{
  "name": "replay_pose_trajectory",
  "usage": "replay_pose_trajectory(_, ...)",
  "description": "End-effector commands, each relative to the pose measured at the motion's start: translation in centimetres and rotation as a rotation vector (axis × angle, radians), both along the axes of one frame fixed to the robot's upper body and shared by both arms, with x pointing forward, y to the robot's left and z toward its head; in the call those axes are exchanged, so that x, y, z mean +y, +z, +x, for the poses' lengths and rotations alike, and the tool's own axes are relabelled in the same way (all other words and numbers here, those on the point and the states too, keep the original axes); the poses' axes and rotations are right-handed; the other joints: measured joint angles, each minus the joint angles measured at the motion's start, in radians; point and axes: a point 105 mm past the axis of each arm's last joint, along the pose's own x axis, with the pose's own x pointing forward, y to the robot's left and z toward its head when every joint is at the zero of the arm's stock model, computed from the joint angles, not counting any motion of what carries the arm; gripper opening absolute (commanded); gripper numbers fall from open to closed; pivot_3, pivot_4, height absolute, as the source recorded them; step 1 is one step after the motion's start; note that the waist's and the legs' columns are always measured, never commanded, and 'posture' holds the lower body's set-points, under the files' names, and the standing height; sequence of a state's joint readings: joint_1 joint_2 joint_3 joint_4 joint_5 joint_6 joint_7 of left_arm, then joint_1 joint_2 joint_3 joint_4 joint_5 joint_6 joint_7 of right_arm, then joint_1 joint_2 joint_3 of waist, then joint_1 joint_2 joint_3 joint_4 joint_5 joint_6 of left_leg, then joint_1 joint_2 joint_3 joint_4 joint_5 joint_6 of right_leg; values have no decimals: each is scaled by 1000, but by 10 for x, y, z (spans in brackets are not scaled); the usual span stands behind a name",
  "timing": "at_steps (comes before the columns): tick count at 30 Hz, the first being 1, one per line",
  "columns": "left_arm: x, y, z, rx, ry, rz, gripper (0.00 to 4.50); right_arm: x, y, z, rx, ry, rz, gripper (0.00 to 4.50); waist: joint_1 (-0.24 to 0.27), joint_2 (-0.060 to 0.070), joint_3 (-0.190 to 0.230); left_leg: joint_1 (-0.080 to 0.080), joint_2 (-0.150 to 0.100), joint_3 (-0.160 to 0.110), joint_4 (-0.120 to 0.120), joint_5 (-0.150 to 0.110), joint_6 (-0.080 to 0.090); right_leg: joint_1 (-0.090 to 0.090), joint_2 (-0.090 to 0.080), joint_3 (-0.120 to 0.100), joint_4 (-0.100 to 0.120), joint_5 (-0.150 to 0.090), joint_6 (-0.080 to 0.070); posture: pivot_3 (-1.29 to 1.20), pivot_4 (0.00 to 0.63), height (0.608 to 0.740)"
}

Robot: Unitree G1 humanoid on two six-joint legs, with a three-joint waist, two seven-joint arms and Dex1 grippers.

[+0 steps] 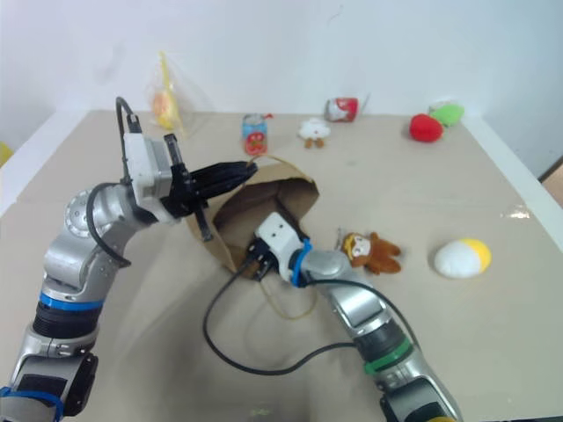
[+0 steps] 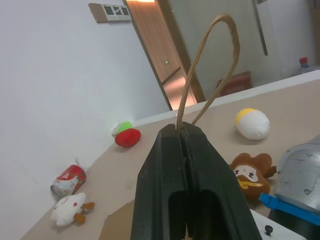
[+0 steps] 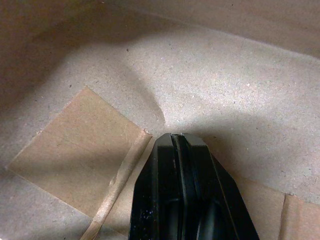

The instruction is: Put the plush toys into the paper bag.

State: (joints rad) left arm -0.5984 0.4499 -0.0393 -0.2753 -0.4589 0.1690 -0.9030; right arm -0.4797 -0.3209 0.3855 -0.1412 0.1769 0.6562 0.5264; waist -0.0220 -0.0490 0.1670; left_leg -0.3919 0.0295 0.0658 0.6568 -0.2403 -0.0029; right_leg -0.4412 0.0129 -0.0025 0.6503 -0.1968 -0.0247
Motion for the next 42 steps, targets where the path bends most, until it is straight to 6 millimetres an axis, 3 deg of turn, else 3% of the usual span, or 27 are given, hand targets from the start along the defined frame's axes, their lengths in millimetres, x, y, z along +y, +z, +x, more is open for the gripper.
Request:
replay_pose_trajectory(1, 7, 7, -1, -14, 50, -51, 0, 0, 14, 1, -47, 0, 29, 74, 0, 0, 0, 0, 0, 0, 0, 0, 0, 0, 0, 0, 0, 0, 0, 0, 150, 740)
replay_pose_trajectory(10, 28, 18, 14, 39, 210, -212, 0, 0, 15, -1, -39, -3, 47, 74, 0, 0, 0, 0, 0, 0, 0, 0, 0, 0, 0, 0, 0, 0, 0, 0, 150, 740)
replay_pose_trajectory(19, 7, 7, -7, 92, 79, -143, 0, 0, 17, 1, -44, -6, 50, 74, 0, 0, 0, 0, 0, 0, 0, 0, 0, 0, 0, 0, 0, 0, 0, 0, 150, 740)
replay_pose_trajectory(20, 7, 7, -6, 94, 84, -140, 426, 0, 18, 1, -45, -6, 50, 0, 0, 0, 0, 0, 0, 0, 0, 0, 0, 0, 0, 0, 0, 0, 0, 0, 150, 740)
replay_pose_trajectory(22, 8, 5, -5, 89, 94, -119, 743, -1, 18, 1, -47, -6, 50, 0, 0, 0, 0, 0, 0, 0, 0, 0, 0, 0, 0, 0, 0, 0, 0, 0, 150, 740)
replay_pose_trajectory(24, 7, 2, -3, 79, 109, -91, 1532, -1, 18, 1, -48, -8, 49, 0, 0, 0, 0, 0, 0, 0, 0, 0, 0, 0, 1, 0, 0, 0, 0, 0, 150, 740)
replay_pose_trajectory(30, -2, -2, 8, 72, 125, -88, 1532, -1, 17, 0, -47, -8, 53, 0, 1, 0, 0, 0, 0, 0, 0, 0, 0, 0, 0, 0, 0, 0, 0, 0, 150, 740)
replay_pose_trajectory(33, -3, 0, -5, 135, 8, -74, 1532, -1, 19, -1, -47, -7, 56, 0, 0, 0, 0, 0, 0, 0, 0, 0, 0, 0, 0, 0, 0, 0, 0, 0, 150, 740)
replay_pose_trajectory(38, 9, -12, -38, 236, -207, 154, 1532, -4, 19, -1, -43, -7, 50, 0, -3, 0, 0, 0, 1, 0, -1, 0, 0, -1, 2, 0, 0, 0, -1, 0, 150, 740)
replay_pose_trajectory(42, 10, -13, -48, 164, -273, 278, 1532, -6, 17, -2, -38, -5, 43, 0, -1, 0, 0, 0, 1, -1, -1, 0, 0, -1, 2, -1, 0, -1, -1, 0, 150, 740)
